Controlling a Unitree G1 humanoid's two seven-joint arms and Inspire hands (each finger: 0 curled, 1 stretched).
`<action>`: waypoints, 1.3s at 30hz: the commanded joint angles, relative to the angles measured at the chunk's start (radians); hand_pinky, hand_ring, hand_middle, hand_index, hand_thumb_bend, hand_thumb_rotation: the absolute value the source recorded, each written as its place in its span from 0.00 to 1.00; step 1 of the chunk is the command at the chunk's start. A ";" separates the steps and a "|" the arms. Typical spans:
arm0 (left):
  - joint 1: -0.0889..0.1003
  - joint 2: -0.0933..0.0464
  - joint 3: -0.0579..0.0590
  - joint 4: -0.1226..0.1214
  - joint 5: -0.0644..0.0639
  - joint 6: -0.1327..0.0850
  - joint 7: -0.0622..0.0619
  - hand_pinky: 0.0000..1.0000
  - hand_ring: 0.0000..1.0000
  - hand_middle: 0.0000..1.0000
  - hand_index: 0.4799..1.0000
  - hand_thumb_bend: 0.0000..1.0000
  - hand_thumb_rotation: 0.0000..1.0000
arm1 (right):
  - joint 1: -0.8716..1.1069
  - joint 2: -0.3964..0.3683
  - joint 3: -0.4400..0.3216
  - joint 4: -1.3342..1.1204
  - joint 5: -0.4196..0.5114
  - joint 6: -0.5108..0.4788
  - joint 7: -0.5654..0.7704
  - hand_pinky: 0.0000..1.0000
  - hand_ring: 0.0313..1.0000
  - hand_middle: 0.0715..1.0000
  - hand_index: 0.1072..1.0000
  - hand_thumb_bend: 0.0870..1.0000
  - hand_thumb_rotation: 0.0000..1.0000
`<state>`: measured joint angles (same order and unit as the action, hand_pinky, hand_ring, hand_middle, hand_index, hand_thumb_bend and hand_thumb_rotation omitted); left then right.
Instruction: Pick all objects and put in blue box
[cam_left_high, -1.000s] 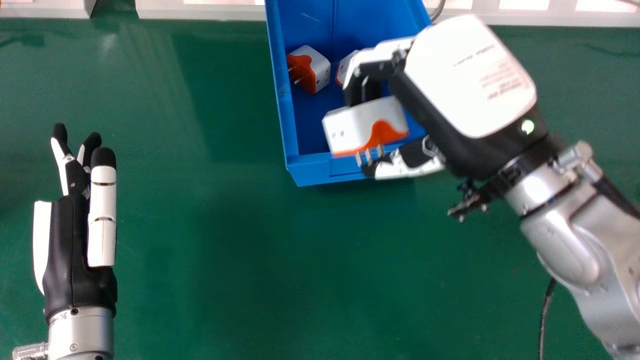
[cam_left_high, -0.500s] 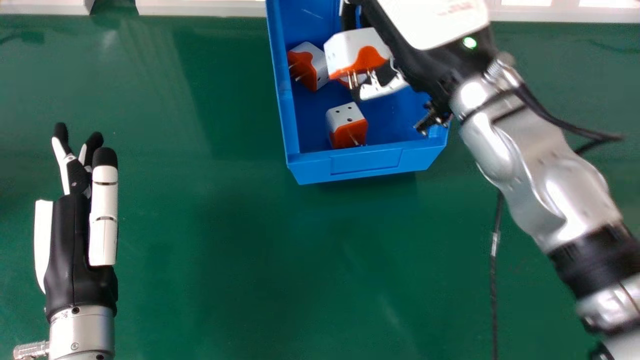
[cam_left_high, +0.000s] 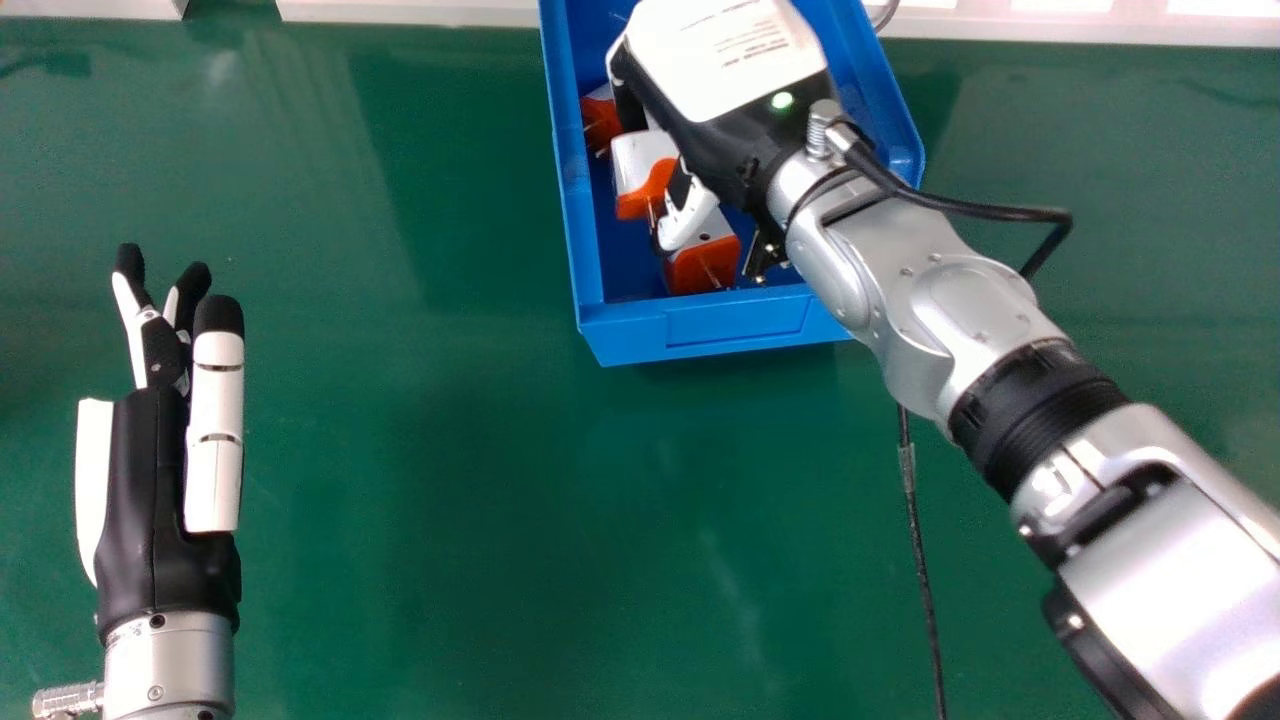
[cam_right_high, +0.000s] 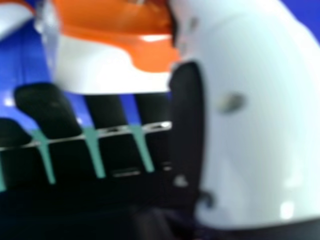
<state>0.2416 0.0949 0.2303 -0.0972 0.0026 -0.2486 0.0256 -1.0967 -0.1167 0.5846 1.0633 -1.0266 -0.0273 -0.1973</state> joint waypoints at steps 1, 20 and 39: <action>0.010 0.005 -0.005 -0.032 0.009 -0.008 0.000 0.98 0.98 0.98 0.97 0.44 1.00 | -0.074 0.020 0.016 0.036 0.012 0.017 -0.019 0.07 0.10 0.15 0.42 0.46 0.12; 0.031 0.001 -0.016 -0.058 0.018 -0.011 0.009 0.97 0.97 0.97 0.95 0.43 1.00 | -0.106 0.062 0.071 0.145 0.084 0.137 -0.045 0.30 0.39 0.51 0.45 0.46 0.03; 0.027 0.000 -0.016 -0.061 0.027 0.004 0.006 0.98 0.97 0.97 0.94 0.45 1.00 | -0.091 0.062 0.094 0.112 0.129 0.179 0.012 0.96 1.00 1.00 1.00 0.59 0.41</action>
<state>0.2702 0.0911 0.2145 -0.1407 0.0275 -0.2297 0.0276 -1.1700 -0.0562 0.6793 1.2059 -0.9026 0.1439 -0.1790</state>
